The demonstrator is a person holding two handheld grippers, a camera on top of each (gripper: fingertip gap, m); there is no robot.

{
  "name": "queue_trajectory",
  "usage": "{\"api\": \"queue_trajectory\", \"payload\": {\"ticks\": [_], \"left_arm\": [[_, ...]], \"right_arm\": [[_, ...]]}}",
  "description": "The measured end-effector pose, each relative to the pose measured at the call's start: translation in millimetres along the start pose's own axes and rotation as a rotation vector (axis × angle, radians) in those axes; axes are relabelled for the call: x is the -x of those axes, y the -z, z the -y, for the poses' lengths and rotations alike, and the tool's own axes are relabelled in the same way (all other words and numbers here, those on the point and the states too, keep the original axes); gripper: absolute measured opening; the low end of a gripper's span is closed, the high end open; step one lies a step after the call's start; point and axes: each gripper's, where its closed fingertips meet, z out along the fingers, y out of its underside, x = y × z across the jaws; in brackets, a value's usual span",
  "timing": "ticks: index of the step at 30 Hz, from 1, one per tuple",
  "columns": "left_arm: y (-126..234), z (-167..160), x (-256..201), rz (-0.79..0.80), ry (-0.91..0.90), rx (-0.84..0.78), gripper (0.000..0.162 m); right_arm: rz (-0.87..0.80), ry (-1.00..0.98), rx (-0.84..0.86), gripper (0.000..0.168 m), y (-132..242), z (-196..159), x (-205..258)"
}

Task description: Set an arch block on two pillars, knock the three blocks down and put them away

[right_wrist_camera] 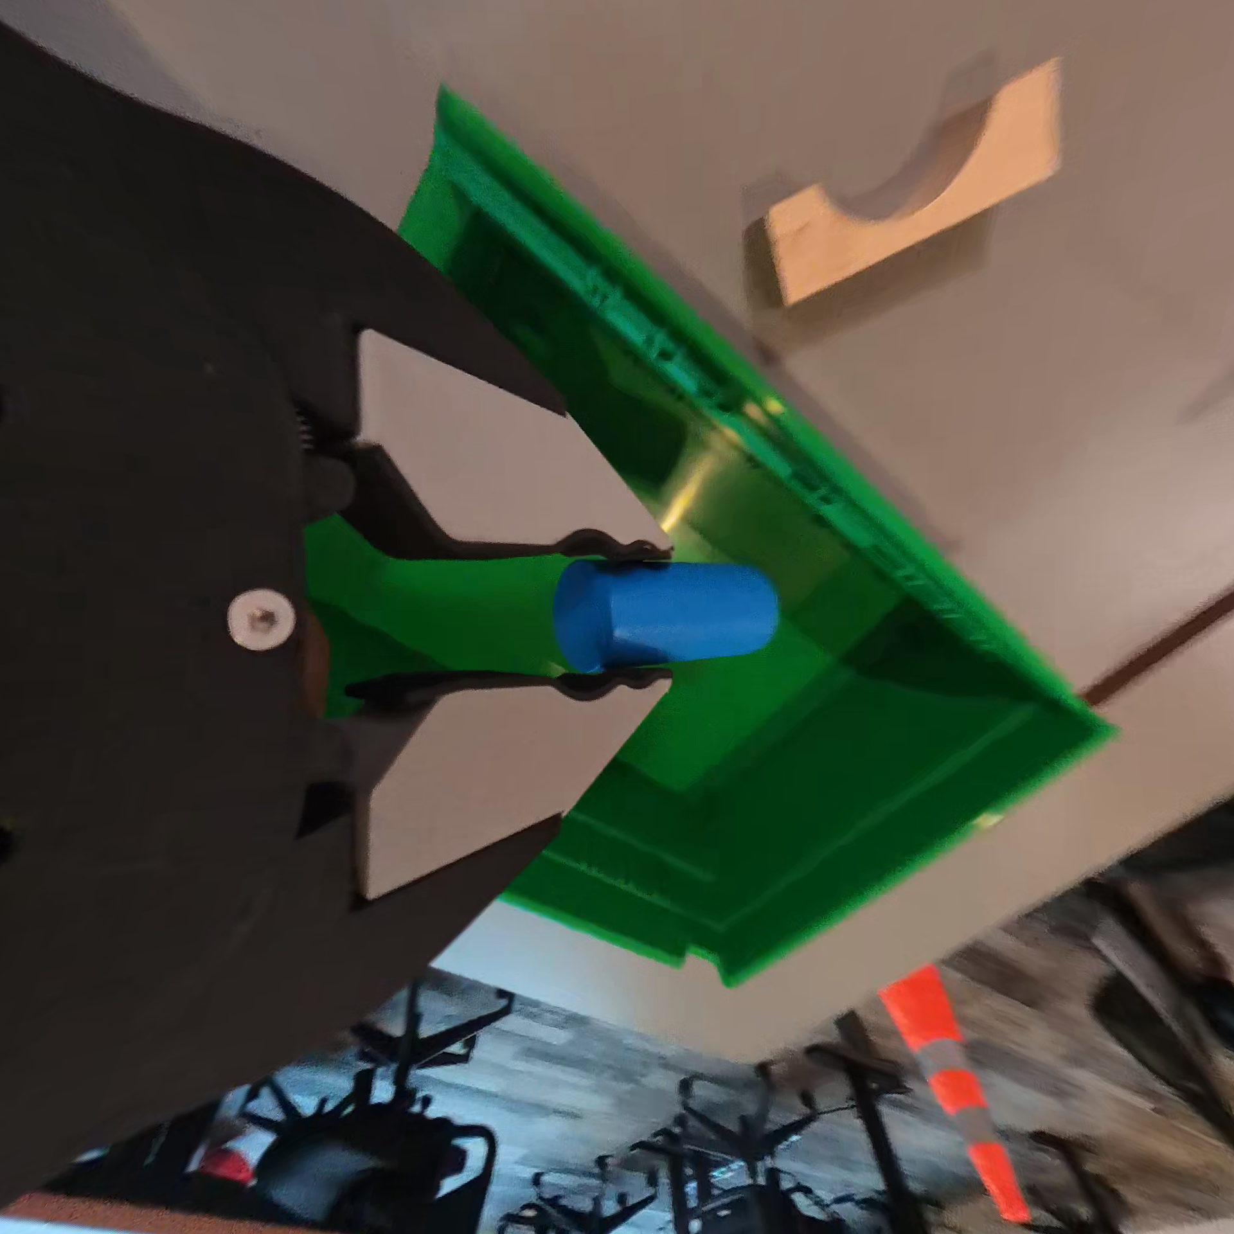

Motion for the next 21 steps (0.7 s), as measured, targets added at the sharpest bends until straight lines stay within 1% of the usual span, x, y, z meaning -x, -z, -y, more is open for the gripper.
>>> {"api": "queue_trajectory", "payload": {"ticks": [1, 2, 3, 5, 6, 8, 10, 11, 13, 15, 18, 20, 21], "left_arm": [[0.5, 1.0, 0.7, -0.002, 0.012, -0.008, 0.037], [1.2, 2.2, 1.9, 0.002, 0.020, -0.017, 0.037], [2.1, 3.4, 3.2, 0.007, 0.025, -0.026, 0.038], [3.2, 5.0, 5.7, 0.013, 0.042, -0.039, 0.040], [3.8, 5.8, 6.8, 0.015, 0.051, -0.045, 0.040], [4.5, 7.4, 9.2, 0.017, 0.068, -0.055, 0.040], [6.3, 10.3, 12.7, 0.025, 0.084, -0.075, 0.041], [8.6, 13.6, 15.3, 0.037, 0.087, -0.098, 0.041], [16.0, 23.0, 22.7, 0.077, 0.088, -0.161, 0.041], [25.1, 31.9, 32.3, 0.130, 0.090, -0.226, 0.041], [33.9, 38.6, 43.7, 0.186, 0.104, -0.281, 0.041], [37.6, 41.3, 47.4, 0.200, 0.111, -0.301, 0.041], [38.3, 41.5, 48.4, 0.203, 0.111, -0.302, 0.041]], "right_arm": [[-0.013, 0.003, 0.029, 0.027, -8.0, -10.3, 0.9], [-0.037, -0.001, 0.035, 0.030, -11.6, -14.0, 0.1], [-0.052, -0.022, 0.014, 0.034, -10.7, -10.6, 0.1], [0.004, -0.083, -0.106, 0.039, 2.7, 16.5, 11.7], [0.070, -0.093, -0.187, 0.042, 13.8, 36.8, 25.1], [0.251, -0.042, -0.334, 0.043, 38.9, 79.0, 69.0], [0.409, 0.080, -0.389, 0.053, 54.0, 108.7, 121.6], [0.475, 0.171, -0.392, 0.053, 57.1, 118.6, 149.5], [0.474, 0.345, -0.394, 0.053, 47.3, 136.7, 187.3], [0.493, 0.468, -0.356, 0.052, 25.0, 147.3, 218.7], [0.587, 0.546, -0.252, 0.051, -13.4, 151.0, 255.5], [0.557, 0.577, -0.190, 0.051, -43.8, 153.8, 263.0], [0.556, 0.594, -0.159, 0.046, -55.8, 152.5, 267.1]]}}
